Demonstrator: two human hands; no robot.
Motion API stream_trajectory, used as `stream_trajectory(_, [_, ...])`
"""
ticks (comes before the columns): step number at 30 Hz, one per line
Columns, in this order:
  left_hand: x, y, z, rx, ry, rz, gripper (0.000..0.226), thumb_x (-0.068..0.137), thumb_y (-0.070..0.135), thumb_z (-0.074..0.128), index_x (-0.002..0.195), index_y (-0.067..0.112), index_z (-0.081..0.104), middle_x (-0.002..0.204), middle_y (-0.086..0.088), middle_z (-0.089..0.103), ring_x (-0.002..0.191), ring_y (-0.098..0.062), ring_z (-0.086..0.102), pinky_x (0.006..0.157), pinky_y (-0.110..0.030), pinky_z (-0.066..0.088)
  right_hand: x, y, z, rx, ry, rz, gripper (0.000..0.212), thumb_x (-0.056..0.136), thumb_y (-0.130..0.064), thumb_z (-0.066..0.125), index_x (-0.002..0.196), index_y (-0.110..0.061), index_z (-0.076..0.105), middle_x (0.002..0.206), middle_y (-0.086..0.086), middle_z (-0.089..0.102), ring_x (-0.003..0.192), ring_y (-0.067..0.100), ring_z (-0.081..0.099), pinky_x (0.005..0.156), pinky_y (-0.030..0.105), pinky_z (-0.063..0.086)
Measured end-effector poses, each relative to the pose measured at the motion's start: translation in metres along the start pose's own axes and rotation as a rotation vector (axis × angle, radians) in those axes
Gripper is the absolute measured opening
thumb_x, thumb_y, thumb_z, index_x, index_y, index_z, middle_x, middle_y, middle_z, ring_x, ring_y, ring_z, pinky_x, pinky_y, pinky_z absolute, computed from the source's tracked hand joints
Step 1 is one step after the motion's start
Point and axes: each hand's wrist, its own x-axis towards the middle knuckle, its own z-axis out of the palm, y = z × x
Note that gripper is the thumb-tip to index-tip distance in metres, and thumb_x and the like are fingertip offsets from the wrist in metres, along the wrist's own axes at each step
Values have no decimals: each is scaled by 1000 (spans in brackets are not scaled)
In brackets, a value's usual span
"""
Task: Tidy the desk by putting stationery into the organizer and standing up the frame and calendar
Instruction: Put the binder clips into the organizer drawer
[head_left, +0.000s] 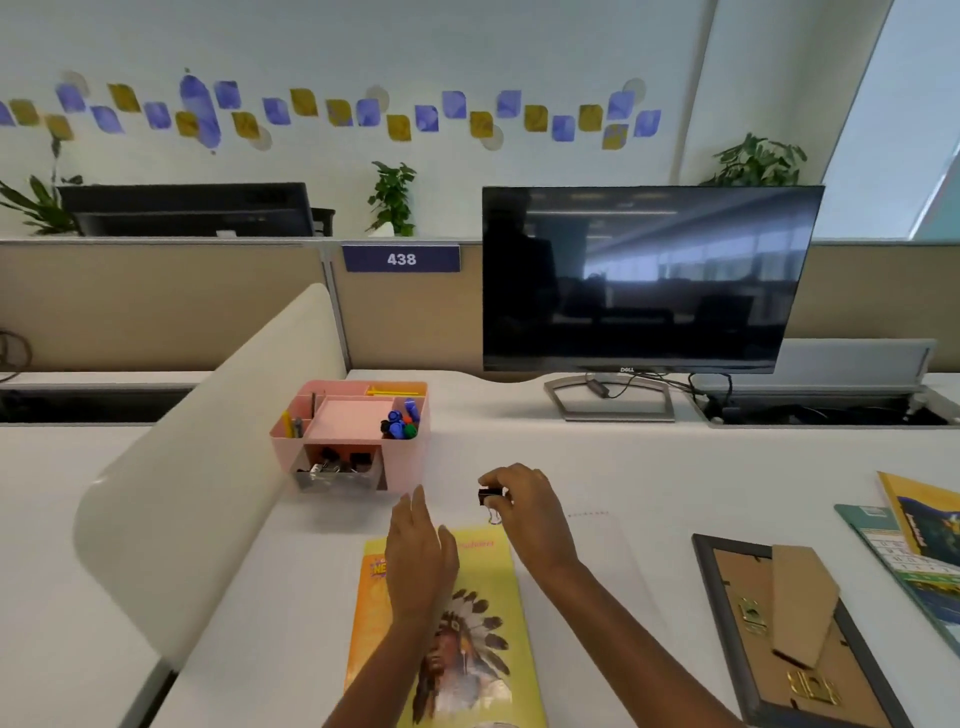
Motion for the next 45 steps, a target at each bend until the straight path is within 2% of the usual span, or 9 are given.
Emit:
stream_trajectory(3, [5,-20,-7,9,62,-42,54,68,-4,72,119,-7,54,116,-28,60,104,-42,60,79,-50,52,19,-34,25,21,-32,-40,26,91,-12,51,116,-9,59,120,9,60,110,20,54,94,20,42])
stream_trajectory(8, [10,-44,-18,-10,112,-111,54,79,4,65,130,-3,47,132,-23,51,120,-38,51,93,-44,46,49,-80,61,31,-45,-137,32,90,-10,52,122,-11,54,129,8,57,117,21,53,103,26,40])
stream_trajectory(16, [15,-64,-24,-8,145,-141,55,75,5,72,126,-1,52,129,-25,53,115,-40,55,87,-48,49,82,-101,101,14,-55,-129,24,89,2,48,110,-8,54,124,12,53,112,25,54,91,26,48])
stream_trajectory(24, [21,-71,-24,44,168,-72,56,66,3,78,118,-1,58,117,-25,61,102,-40,62,75,-46,54,57,-64,99,99,69,-121,19,91,-4,46,102,-4,61,120,12,56,110,19,56,93,14,42])
stream_trajectory(28, [21,-72,-19,81,161,-51,58,63,2,79,117,-2,58,116,-27,60,100,-41,63,71,-44,55,21,-15,100,72,84,-63,21,88,3,45,90,-7,64,100,3,57,86,5,54,74,-4,38])
stream_trajectory(31, [21,-72,-14,88,150,-74,62,61,3,81,118,-3,58,120,-29,57,103,-44,60,72,-46,54,-2,16,103,-1,16,-9,22,88,2,44,91,-9,64,99,-1,56,86,7,56,68,3,38])
stream_trajectory(36, [22,-66,-9,88,155,-77,62,63,2,79,120,-5,55,125,-32,52,109,-47,55,77,-52,51,-25,38,106,-95,-104,-65,41,86,-23,26,104,-10,60,110,1,57,101,11,54,82,15,40])
stream_trajectory(40, [26,-65,-6,76,141,-76,61,67,4,76,124,-4,53,130,-31,48,114,-47,52,83,-52,48,-26,39,106,-90,-96,-79,38,83,-16,29,106,-11,60,111,0,57,99,7,50,83,12,37])
stream_trajectory(45, [34,-65,-5,75,89,-83,60,72,4,73,126,-5,50,132,-31,47,117,-46,49,88,-52,46,-25,44,111,-70,-51,-100,45,80,-21,23,98,-10,62,105,4,61,97,8,44,86,16,37])
